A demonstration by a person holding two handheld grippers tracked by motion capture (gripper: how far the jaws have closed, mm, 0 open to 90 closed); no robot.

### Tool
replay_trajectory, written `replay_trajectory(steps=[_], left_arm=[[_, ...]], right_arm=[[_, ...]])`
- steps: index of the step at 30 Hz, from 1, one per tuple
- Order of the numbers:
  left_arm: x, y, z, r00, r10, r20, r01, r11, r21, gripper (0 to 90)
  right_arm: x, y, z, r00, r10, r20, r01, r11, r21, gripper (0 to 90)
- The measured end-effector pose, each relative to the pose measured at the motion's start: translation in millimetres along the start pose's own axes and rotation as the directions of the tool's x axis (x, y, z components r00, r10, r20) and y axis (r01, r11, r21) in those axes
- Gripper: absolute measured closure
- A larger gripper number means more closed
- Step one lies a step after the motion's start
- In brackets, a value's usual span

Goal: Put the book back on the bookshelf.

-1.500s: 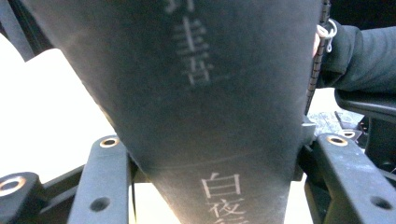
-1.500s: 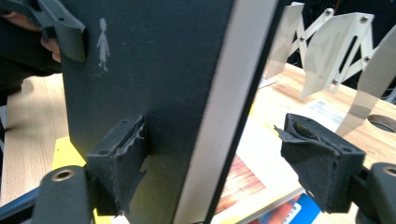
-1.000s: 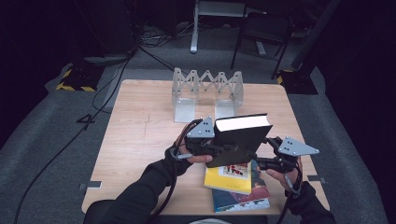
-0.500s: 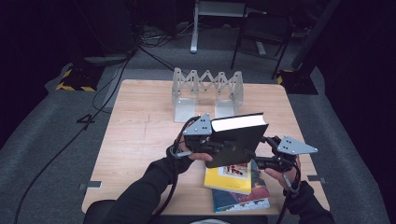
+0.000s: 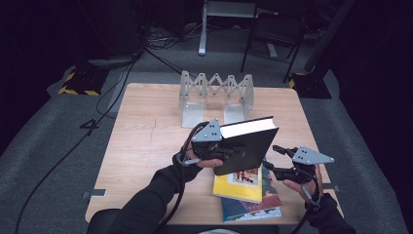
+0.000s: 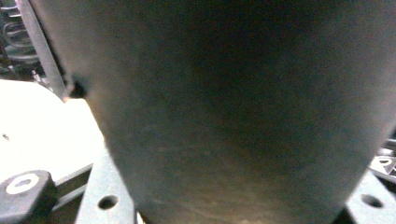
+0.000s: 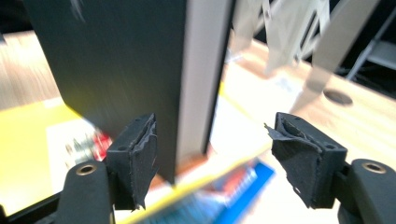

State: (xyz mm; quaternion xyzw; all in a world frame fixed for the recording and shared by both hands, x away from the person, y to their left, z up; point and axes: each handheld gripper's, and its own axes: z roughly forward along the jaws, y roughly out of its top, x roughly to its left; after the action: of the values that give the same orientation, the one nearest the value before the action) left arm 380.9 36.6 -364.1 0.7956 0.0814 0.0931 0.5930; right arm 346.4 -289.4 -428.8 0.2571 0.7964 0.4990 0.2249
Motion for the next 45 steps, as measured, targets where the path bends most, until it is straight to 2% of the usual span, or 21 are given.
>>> replay_trajectory(steps=[3, 4, 8, 10, 12, 14, 16, 17, 19, 20, 21, 24, 28, 30, 32, 34, 36, 42, 43, 44, 45], left_arm=[[-0.5, -0.2, -1.5, 1.0, 0.001, -0.008, -0.001, 1.0, 0.003, 50.6], [-1.0, -0.3, -2.1, 0.9999, 0.0, -0.011, 0.0, 1.0, 0.004, 50.7], [-1.4, -0.6, -4.9, 0.9998, 0.003, -0.021, -0.003, 0.9999, 0.011, 50.6], [-1.1, -0.8, -6.5, 0.9997, 0.001, -0.024, -0.001, 0.9999, 0.013, 50.6], [-0.6, -1.1, -7.6, 0.9996, -0.002, -0.029, 0.002, 0.9999, 0.014, 50.5], [-0.5, -1.3, -8.6, 0.9996, 0.003, -0.03, -0.002, 0.9998, 0.018, 50.5], [-1.2, -0.6, -8.6, 0.9995, 0.018, -0.025, -0.018, 0.9995, 0.027, 50.2], [-3.0, 0.3, -8.5, 0.9994, 0.022, -0.029, -0.021, 0.9992, 0.034, 50.2], [-4.3, 0.5, -8.6, 0.9992, 0.019, -0.034, -0.018, 0.9992, 0.036, 50.2], [-4.3, 0.5, -8.6, 0.9992, 0.019, -0.034, -0.018, 0.9992, 0.036, 50.2], [-4.0, 0.3, -8.7, 0.9993, 0.014, -0.034, -0.013, 0.9993, 0.035, 50.3], [-5.2, -0.4, -8.2, 0.9991, 0.012, -0.041, -0.011, 0.9997, 0.023, 50.3], [-5.2, -0.4, -7.2, 0.9987, 0.005, -0.051, -0.004, 0.9999, 0.015, 50.7], [-2.5, -0.6, -5.8, 0.9979, -0.022, -0.062, 0.022, 0.9998, 0.002, 50.8], [-1.4, -0.4, -4.3, 0.9965, -0.023, -0.081, 0.024, 0.9997, 0.001, 51.0], [0.0, -0.3, -3.7, 0.9961, -0.028, -0.083, 0.028, 0.9996, -0.001, 51.3], [4.6, 1.7, -2.0, 0.9935, -0.04, -0.106, 0.041, 0.9992, 0.001, 51.4], [16.7, 10.2, -0.3, 0.9896, -0.031, -0.141, 0.035, 0.999, 0.029, 51.6], [19.8, 12.2, -0.4, 0.9878, -0.02, -0.154, 0.027, 0.9988, 0.04, 51.6], [23.8, 14.6, -0.8, 0.983, -0.021, -0.182, 0.03, 0.9985, 0.046, 51.8], [23.8, 14.6, -0.8, 0.983, -0.021, -0.182, 0.03, 0.9985, 0.046, 51.9]], right_arm=[[-4.8, -6.2, -4.0, 0.9994, -0.021, 0.027, 0.02, 1.0, 0.02, 29.7], [-10.0, -12.2, -7.8, 0.9985, -0.021, 0.051, 0.018, 0.998, 0.055, 27.7], [-16.9, -21.2, -14.3, 0.9964, -0.007, 0.084, 0.0, 0.997, 0.078, 27.2], [-21.9, -29.2, -17.5, 0.9946, -0.007, 0.104, -0.005, 0.994, 0.112, 26.0], [-27.8, -42.6, -19.3, 0.9933, 0.018, 0.115, -0.036, 0.986, 0.164, 25.1], [-28.8, -46.0, -19.6, 0.9931, 0.027, 0.114, -0.046, 0.984, 0.174, 24.9], [-31.8, -55.2, -20.3, 0.9923, 0.039, 0.117, -0.064, 0.975, 0.215, 24.5], [-33.3, -62.6, -20.9, 0.9921, 0.057, 0.112, -0.083, 0.965, 0.25, 24.6], [-34.1, -68.3, -22.2, 0.991, 0.072, 0.113, -0.1, 0.957, 0.272, 23.9], [-34.1, -68.3, -22.2, 0.991, 0.072, 0.113, -0.1, 0.957, 0.272, 23.9], [-36.2, -75.9, -25.2, 0.9863, 0.104, 0.128, -0.137, 0.949, 0.283, 24.4], [-40.6, -87.9, -30.3, 0.9769, 0.159, 0.143, -0.194, 0.941, 0.276, 25.2], [-44.3, -95.3, -37.7, 0.9695, 0.193, 0.151, -0.227, 0.938, 0.262, 25.5], [-45.0, -97.7, -38.3, 0.9673, 0.192, 0.165, -0.232, 0.934, 0.271, 25.6], [-44.9, -100.3, -38.4, 0.9648, 0.197, 0.174, -0.239, 0.933, 0.27, 25.8], [-45.1, -102.6, -37.6, 0.9652, 0.197, 0.172, -0.239, 0.931, 0.274, 25.9], [-44.5, -103.4, -36.5, 0.9659, 0.19, 0.176, -0.235, 0.929, 0.286, 26.0], [-44.5, -102.9, -35.1, 0.9683, 0.174, 0.179, -0.221, 0.93, 0.294, 26.6], [-44.7, -102.9, -35.0, 0.9688, 0.171, 0.179, -0.219, 0.931, 0.293, 26.4], [-44.5, -102.8, -35.0, 0.9692, 0.169, 0.179, -0.217, 0.931, 0.294, 26.5], [-44.6, -102.9, -35.0, 0.9692, 0.169, 0.179, -0.217, 0.931, 0.294, 26.5]])
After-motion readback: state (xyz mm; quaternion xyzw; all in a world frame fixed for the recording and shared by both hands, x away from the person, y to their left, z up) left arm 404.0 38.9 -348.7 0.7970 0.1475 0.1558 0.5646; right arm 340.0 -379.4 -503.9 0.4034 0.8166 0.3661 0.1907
